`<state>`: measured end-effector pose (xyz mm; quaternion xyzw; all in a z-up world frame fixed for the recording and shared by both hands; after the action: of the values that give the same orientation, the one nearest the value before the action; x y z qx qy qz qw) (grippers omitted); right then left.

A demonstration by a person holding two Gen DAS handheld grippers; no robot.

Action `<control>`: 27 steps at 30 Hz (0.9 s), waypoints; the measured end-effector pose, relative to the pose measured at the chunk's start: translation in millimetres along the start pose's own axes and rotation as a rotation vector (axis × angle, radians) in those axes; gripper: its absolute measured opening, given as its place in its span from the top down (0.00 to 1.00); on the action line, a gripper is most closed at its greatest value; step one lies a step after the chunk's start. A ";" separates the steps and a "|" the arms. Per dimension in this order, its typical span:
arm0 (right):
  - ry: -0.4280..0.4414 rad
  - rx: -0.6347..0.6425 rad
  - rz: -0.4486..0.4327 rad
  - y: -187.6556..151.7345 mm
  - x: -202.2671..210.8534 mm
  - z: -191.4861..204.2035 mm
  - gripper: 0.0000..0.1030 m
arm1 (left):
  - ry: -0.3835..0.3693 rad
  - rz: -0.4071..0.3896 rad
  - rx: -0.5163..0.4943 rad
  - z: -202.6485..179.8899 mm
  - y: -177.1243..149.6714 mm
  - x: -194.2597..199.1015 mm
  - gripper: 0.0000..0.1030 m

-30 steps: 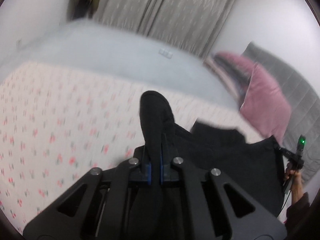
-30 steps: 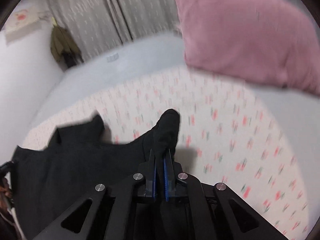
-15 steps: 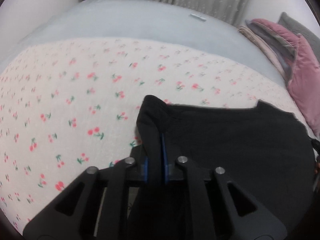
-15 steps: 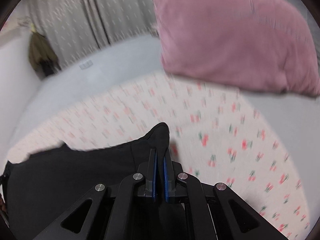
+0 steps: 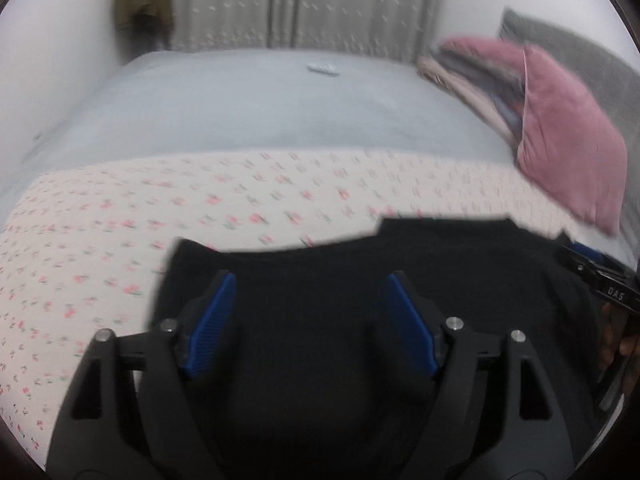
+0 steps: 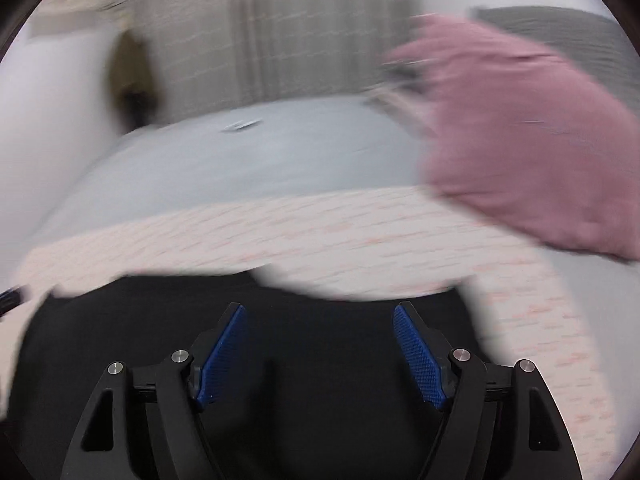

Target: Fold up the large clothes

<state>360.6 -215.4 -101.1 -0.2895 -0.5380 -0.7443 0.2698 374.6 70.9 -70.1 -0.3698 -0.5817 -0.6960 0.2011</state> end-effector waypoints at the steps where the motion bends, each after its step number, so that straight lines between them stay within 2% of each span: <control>1: 0.037 0.016 0.030 -8.6 -9.2 17.3 0.25 | 0.017 0.046 -0.014 0.8 -8.8 -15.3 0.24; 3: 0.027 0.057 0.079 -20.8 -25.9 26.1 0.25 | 0.078 0.136 -0.024 17.9 -31.1 -36.8 0.24; 5: -0.028 0.063 0.119 -27.8 -40.5 8.0 0.25 | 0.092 0.174 0.005 43.9 -45.5 -48.1 0.24; 8: -0.073 -0.057 0.124 -18.5 -44.2 -62.1 0.25 | 0.128 0.196 0.086 97.9 -60.6 -46.6 0.21; 9: -0.135 -0.089 0.124 -14.8 -43.3 -91.5 0.25 | 0.147 0.209 0.097 114.0 -66.2 -45.4 0.16; 10: -0.197 -0.101 0.123 -14.3 -41.4 -113.4 0.25 | 0.188 0.237 0.113 131.8 -74.7 -43.4 0.16; 11: -0.288 -0.136 0.128 -14.8 -37.2 -151.9 0.25 | 0.194 0.250 0.129 143.9 -81.5 -40.0 0.16; 13: -0.301 -0.272 0.138 -17.8 -26.4 -194.4 0.25 | 0.186 0.250 0.164 154.7 -89.3 -30.9 0.16; 14: -0.332 -0.314 0.130 -18.2 -19.8 -208.9 0.25 | 0.183 0.250 0.176 157.2 -92.3 -24.7 0.16; 15: -0.406 -0.356 0.117 -20.6 -7.7 -230.3 0.25 | 0.186 0.248 0.179 154.2 -90.7 -19.7 0.16; 16: -0.416 -0.383 0.109 -21.0 0.8 -238.0 0.25 | 0.194 0.240 0.178 152.6 -90.1 -13.4 0.17; 18: -0.388 -0.408 0.083 -18.5 19.2 -237.8 0.25 | 0.195 0.210 0.163 138.8 -86.2 2.7 0.17; 19: -0.375 -0.379 0.052 -15.1 32.2 -226.9 0.25 | 0.178 0.185 0.154 127.0 -83.0 13.9 0.17; 21: -0.356 -0.304 0.011 -14.9 51.6 -200.9 0.25 | 0.145 0.144 0.136 106.1 -79.5 34.5 0.17; 23: -0.287 -0.235 -0.019 -18.4 73.7 -158.4 0.24 | 0.102 0.115 0.113 77.6 -76.2 52.9 0.16; 27: -0.173 -0.154 -0.007 -37.6 99.6 -99.8 0.24 | 0.021 0.092 0.072 13.1 -82.1 83.1 0.07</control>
<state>251.4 -309.5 -78.8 -0.3706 -0.5014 -0.7566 0.1969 266.4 115.8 -61.5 -0.3814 -0.5867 -0.6684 0.2520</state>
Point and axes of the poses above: each gripper's, at about its wrist camera, not at the fingertips, and x roughly against the way its jaws point, z to its left, y to its top, the point moved 9 cm from there along -x, roughly the way its jaws point, and after that the axes turned 10 degrees about -x, right-handed, at the moved point
